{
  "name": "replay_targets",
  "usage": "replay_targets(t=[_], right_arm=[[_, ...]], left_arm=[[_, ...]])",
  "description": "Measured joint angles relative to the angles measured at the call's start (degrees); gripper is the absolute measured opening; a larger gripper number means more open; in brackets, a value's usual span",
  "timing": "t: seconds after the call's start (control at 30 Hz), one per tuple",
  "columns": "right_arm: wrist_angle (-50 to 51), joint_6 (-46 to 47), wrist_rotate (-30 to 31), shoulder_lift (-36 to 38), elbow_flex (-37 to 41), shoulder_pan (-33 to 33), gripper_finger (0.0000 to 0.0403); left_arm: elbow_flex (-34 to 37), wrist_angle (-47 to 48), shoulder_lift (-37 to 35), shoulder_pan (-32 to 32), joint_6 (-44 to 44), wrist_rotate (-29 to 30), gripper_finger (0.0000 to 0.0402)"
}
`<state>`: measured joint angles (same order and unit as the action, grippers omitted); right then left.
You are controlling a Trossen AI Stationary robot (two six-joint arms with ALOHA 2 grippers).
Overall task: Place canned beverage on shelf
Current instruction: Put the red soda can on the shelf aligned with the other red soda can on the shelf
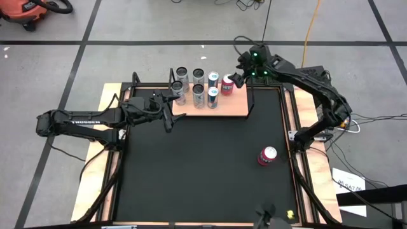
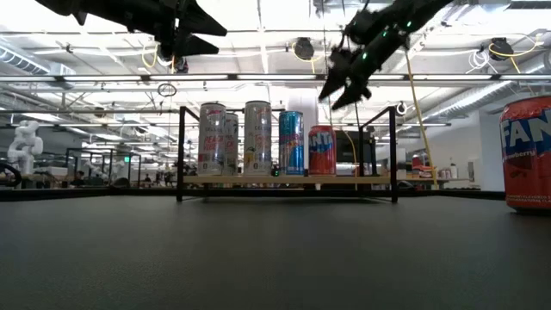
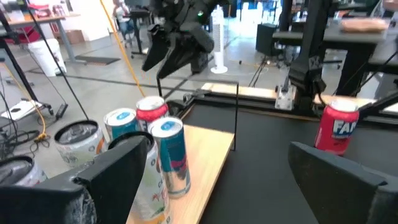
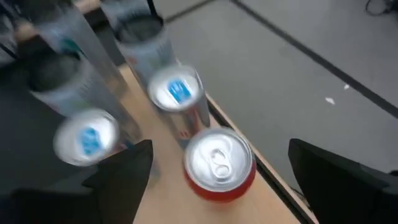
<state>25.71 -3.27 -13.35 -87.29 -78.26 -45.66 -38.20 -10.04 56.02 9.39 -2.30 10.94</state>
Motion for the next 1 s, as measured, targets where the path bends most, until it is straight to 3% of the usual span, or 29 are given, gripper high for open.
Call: replay_targets(t=[0.3,0.53,0.73,1.0], right_arm=[[9.6,14.9,-0.2,10.6,0.0,7.7,0.0362],[29.1,29.2,6.2,15.4,0.0,21.1,0.0352],[39.0,41.8,10.5,18.3,0.0,31.7,0.0352],[52.7,51.4,10.4,18.9,0.0,44.3,0.0351]], left_arm=[[0.0,2.1,-1.5,0.1,-1.6,-0.6,0.0390],[0.0,3.8,-1.2,0.7,-6.0,-2.8,0.0390],[0.0,2.9,-1.2,0.7,-5.6,-2.1,0.0390],[0.0,3.2,0.1,0.7,-5.6,-1.4,0.0390]])
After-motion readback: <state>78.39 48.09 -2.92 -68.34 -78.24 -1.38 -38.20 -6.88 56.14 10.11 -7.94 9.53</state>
